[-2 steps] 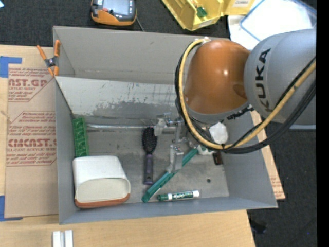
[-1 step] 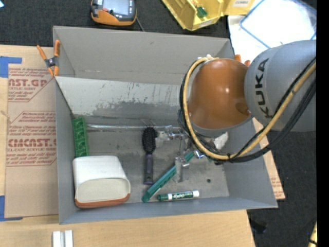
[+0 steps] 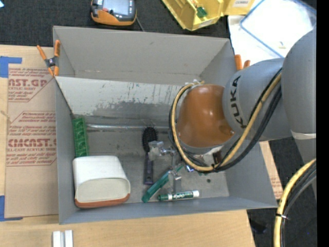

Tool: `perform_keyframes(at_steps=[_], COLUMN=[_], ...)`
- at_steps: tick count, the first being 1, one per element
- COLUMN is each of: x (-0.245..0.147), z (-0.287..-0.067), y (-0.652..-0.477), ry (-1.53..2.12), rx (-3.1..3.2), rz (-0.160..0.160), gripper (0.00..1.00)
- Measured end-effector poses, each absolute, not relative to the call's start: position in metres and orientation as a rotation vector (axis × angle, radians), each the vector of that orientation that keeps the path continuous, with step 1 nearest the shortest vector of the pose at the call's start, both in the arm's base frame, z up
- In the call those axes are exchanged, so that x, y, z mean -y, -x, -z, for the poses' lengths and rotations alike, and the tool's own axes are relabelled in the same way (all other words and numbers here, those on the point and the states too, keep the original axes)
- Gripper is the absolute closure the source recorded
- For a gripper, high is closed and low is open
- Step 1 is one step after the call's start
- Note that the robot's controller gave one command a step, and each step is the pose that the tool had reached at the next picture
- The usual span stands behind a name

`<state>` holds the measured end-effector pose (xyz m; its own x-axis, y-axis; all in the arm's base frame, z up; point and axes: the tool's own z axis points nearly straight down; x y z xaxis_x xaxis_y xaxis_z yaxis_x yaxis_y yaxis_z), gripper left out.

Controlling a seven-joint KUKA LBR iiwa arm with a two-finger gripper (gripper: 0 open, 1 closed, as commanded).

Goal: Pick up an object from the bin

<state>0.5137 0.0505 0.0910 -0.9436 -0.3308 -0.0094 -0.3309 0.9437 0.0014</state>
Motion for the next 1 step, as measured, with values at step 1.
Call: perform_keyframes(at_steps=[1], x=[-0.0186], z=[-0.0701], y=[-0.5162], ry=[0.592], rx=[-3.057], rz=[-0.002], gripper=[1.0])
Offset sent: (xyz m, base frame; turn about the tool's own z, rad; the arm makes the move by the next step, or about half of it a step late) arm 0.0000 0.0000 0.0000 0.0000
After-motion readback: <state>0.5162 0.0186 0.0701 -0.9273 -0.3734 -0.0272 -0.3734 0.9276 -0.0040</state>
